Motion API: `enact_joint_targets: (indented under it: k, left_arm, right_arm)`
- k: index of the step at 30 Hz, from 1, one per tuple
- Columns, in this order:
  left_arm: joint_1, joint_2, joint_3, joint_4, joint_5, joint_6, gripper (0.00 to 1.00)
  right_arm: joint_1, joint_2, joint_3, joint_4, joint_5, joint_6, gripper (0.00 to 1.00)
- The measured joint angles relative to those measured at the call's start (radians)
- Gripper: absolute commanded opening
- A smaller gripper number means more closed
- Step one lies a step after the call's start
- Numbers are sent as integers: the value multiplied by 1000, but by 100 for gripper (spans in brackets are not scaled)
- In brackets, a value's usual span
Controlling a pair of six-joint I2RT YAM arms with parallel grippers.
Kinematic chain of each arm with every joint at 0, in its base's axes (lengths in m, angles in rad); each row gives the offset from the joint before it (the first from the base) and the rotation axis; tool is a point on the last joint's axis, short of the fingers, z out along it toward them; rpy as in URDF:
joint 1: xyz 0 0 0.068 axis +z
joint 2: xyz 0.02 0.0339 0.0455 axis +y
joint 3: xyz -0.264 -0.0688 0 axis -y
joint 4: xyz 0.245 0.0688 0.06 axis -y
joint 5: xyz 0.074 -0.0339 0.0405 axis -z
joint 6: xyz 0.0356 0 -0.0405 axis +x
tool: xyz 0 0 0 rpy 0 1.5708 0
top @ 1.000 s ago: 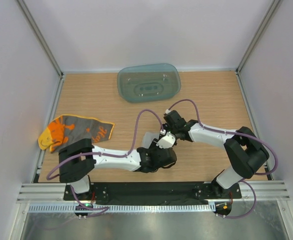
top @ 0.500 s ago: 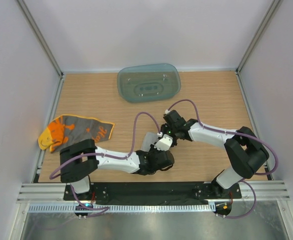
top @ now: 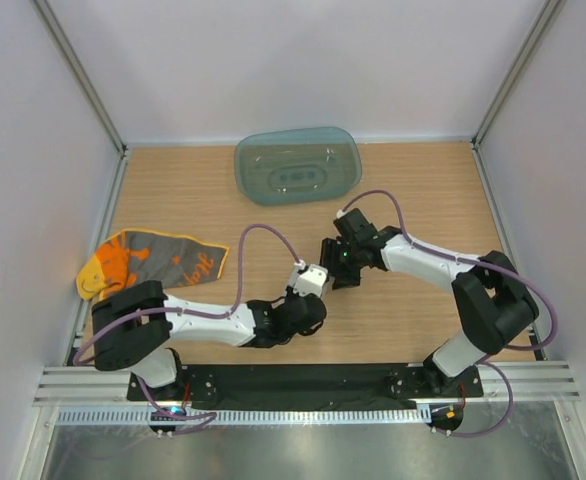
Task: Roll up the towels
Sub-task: Roll the towel
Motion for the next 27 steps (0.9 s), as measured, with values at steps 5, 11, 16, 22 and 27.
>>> enact_joint_targets:
  k: [5,11,16,22,27]
  left_arm:
    - [36,-65,-52,26,69,0,0]
    - [104,-131,-108,45,188,-6,0]
    - [232,-183,-187,148,369,-56,0]
    - [433,-259,-358,365,605,-173,0]
    - [568,-196,-432,573,787,-289,0]
  right_arm:
    - [-114,57,59,-14,-22,-37,61]
    - [-225,102,97,-35,13,-63,62]
    - [-248,26,70,-9,16,-64,61]
    - [-244,-186,-112,151,-109,-32,61]
    - [-210,-232,-270,357,-214,38,60]
